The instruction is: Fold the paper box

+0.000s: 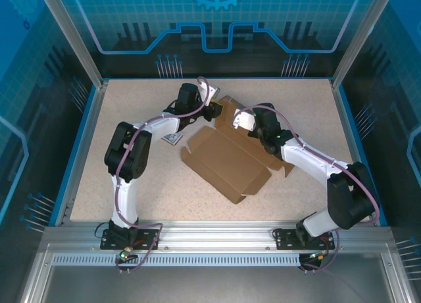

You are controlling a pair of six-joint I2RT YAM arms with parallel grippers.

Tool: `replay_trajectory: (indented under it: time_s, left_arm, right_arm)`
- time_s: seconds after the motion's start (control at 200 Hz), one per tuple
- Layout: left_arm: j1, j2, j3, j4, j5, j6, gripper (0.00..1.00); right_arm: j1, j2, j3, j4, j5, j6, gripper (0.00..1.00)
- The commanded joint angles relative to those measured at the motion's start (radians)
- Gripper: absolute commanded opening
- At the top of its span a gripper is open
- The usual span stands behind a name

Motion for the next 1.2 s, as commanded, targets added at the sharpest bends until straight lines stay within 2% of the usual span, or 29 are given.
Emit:
replay_trajectory:
  time_s: [0.0, 0.19, 0.31, 0.52, 0.645, 0.755, 1.051, 1.196]
  left_arm:
    - [-0.004, 0.018, 0.026, 0.038, 0.003, 0.026, 0.27]
    - [-0.006, -0.018, -0.010, 0.071, -0.062, 0.011, 0.18]
    - [-0.006, -0.053, -0.042, 0.085, -0.110, 0.002, 0.12]
    - [-0.007, -0.114, -0.103, 0.087, -0.222, -0.024, 0.04]
    - [-0.007, -0.147, -0.137, 0.086, -0.264, -0.047, 0.00]
    - [-0.013, -0.167, -0.157, 0.071, -0.309, -0.065, 0.00]
    - [-0.022, -0.209, -0.194, 0.042, -0.402, -0.110, 0.00]
    - [-0.030, -0.216, -0.208, 0.043, -0.425, -0.122, 0.00]
  right_arm:
    - [-0.012, 0.017, 0.024, -0.038, -0.029, 0.008, 0.05]
    - [-0.016, 0.013, 0.026, -0.036, -0.021, 0.011, 0.06]
    - [-0.016, 0.010, 0.037, -0.047, -0.020, 0.028, 0.11]
    - [-0.018, -0.008, 0.063, -0.084, -0.013, 0.090, 0.32]
    - [-0.018, -0.026, 0.084, -0.111, -0.035, 0.150, 0.41]
    - [-0.017, -0.046, 0.106, -0.143, -0.081, 0.225, 0.56]
    - [-0.001, -0.138, 0.146, -0.268, -0.252, 0.457, 0.76]
    - [-0.026, -0.223, 0.158, -0.338, -0.287, 0.602, 0.87]
